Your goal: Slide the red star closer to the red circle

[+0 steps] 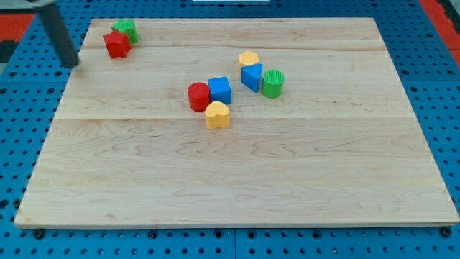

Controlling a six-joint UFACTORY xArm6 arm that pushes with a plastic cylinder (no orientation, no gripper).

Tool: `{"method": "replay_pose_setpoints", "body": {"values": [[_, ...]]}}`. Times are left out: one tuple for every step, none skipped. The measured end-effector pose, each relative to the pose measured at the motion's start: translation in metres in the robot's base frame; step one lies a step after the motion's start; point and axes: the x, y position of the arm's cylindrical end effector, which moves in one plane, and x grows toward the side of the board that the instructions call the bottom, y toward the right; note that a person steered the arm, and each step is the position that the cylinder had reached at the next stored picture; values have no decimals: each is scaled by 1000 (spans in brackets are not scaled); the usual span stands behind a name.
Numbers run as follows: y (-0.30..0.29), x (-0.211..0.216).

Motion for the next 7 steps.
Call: {"method": "replay_pose_setpoints", "body": {"values": [[15, -40], [45, -59], [120, -55], [233, -11], [205, 10], [136, 7], [121, -27]]}}
